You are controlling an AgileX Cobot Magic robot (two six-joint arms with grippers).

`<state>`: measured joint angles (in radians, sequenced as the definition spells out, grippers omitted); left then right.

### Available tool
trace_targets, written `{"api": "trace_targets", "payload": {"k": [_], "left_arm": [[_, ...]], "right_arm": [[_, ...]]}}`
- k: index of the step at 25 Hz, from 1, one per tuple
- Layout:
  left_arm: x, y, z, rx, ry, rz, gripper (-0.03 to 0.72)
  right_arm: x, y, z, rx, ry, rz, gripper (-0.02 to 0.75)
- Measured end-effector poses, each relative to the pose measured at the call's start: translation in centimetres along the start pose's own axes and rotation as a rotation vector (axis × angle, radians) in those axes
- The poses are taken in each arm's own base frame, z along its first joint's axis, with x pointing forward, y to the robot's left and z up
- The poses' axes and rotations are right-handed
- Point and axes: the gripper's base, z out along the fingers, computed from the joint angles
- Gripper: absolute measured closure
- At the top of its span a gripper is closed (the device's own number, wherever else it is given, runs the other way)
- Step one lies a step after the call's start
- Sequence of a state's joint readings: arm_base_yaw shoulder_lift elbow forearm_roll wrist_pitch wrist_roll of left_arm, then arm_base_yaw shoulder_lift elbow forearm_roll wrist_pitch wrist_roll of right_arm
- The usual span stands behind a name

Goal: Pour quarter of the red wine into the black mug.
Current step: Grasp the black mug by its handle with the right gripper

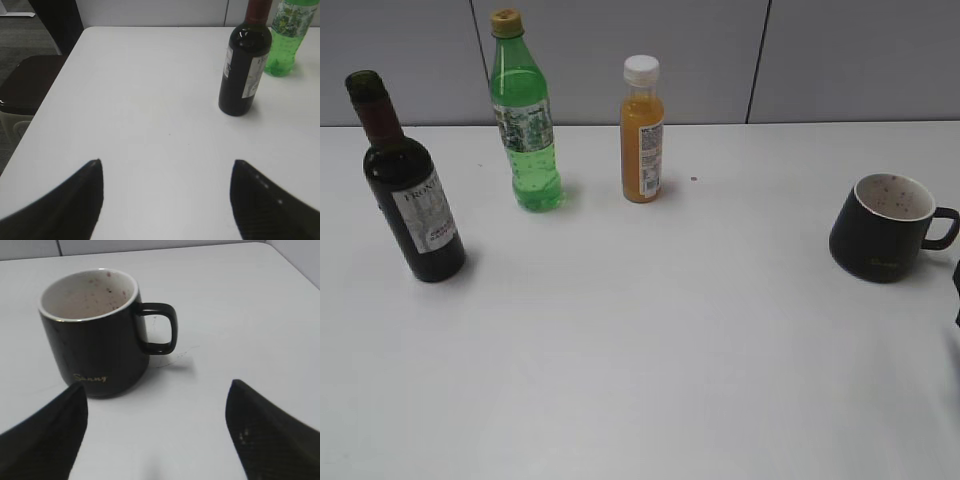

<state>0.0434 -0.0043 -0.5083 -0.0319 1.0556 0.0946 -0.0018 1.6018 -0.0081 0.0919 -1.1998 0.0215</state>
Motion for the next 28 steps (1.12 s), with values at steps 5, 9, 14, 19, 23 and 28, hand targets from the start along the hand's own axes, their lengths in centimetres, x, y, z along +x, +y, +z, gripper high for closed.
{"api": "trace_targets", "payload": {"k": [5,9,14,19,23,28], "left_arm": [[0.0,0.0,0.0,0.001,0.0,0.0,0.099],[0.0,0.0,0.0,0.0,0.0,0.0,0.099],[0.0,0.0,0.0,0.0,0.0,0.0,0.099],[0.0,0.0,0.0,0.0,0.0,0.0,0.099],[0.0,0.0,0.0,0.0,0.0,0.0,0.099],[0.0,0.0,0.0,0.0,0.0,0.0,0.099]], "right_arm": [[-0.4,-1.0,1.6,-0.009,-0.012,0.023,0.078],[-0.5,-2.3,2.9,-0.065,-0.013,0.015,0.076],[-0.3,-3.2,4.3,-0.108,-0.003,-0.003,0.076],[0.1,-3.3,6.4,-0.154,0.011,-0.016,0.076],[0.3,-3.6,7.5,-0.157,0.009,-0.018,0.076],[0.0,-4.0,8.0,-0.129,-0.007,-0.028,0.076]]}}
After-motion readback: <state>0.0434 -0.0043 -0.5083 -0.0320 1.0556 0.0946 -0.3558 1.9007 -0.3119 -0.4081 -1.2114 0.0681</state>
